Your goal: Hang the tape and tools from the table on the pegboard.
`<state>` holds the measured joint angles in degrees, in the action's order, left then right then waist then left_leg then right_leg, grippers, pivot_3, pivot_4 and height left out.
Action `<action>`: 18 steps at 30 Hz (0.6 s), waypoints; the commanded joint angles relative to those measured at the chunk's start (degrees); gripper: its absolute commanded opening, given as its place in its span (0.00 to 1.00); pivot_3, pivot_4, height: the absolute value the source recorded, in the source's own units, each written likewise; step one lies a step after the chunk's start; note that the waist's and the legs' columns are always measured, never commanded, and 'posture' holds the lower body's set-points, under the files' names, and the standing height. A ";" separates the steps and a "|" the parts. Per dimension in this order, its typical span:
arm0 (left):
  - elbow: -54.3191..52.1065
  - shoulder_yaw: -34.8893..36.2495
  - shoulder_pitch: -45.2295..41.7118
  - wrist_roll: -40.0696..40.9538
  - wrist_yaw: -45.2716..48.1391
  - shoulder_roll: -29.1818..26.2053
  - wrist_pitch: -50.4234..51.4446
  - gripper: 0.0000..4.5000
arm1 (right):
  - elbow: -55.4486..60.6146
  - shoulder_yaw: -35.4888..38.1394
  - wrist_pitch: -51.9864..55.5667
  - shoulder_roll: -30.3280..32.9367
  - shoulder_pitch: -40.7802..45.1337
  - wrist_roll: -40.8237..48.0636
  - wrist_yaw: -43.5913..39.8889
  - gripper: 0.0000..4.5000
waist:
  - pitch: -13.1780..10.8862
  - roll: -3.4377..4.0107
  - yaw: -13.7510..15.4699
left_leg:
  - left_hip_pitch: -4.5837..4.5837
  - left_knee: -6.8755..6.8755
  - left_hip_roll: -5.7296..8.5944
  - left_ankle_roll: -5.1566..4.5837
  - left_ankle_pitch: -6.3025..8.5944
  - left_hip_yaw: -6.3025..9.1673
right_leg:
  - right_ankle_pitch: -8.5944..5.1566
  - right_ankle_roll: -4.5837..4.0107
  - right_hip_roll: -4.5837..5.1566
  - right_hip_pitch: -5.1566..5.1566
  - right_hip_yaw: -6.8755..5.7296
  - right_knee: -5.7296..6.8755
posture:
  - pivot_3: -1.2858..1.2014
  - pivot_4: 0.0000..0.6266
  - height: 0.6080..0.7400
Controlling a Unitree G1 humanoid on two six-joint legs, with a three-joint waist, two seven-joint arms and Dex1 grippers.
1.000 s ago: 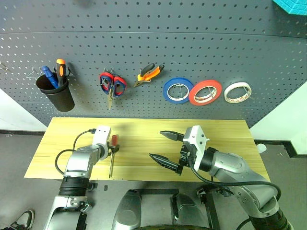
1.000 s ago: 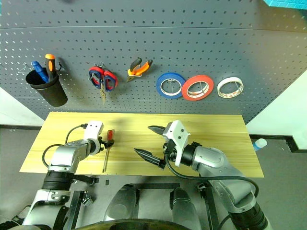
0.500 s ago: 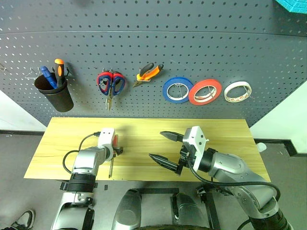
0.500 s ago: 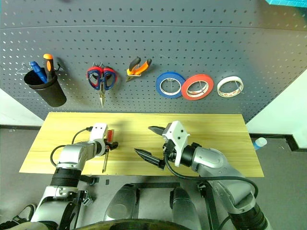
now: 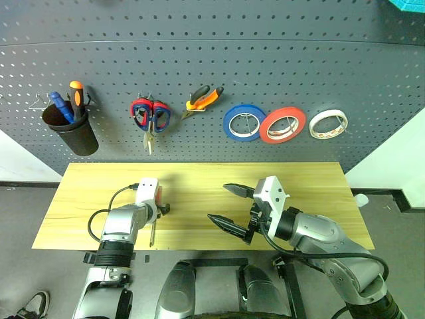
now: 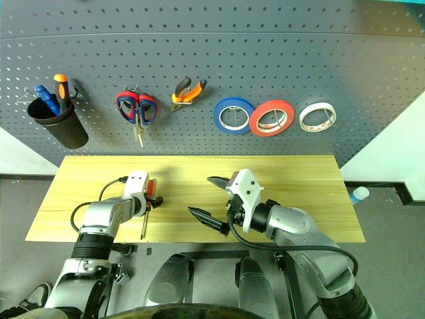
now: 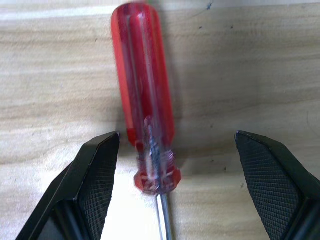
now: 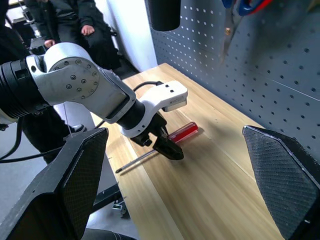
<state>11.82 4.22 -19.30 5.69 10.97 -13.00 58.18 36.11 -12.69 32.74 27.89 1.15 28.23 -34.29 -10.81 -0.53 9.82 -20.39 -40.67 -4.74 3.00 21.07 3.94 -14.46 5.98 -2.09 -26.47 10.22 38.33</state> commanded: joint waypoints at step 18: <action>-0.54 -0.32 0.02 0.69 0.40 0.46 0.17 0.19 | 1.76 0.42 -0.76 -0.14 0.58 -0.18 0.26 1.00 | 0.00 -0.01 -1.20 | 0.05 0.61 0.00 0.05 -0.03 0.02 | 0.02 -0.19 0.01 -0.07 0.00 -0.24 | 0.64 0.26 0.52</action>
<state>12.06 4.18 -19.99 5.73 10.91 -12.72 58.34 36.18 -12.69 32.80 27.98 1.12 28.14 -33.94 -10.82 -0.55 8.62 -20.34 -40.05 -4.73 3.05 21.04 3.96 -14.45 5.79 -2.07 -26.54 10.21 38.08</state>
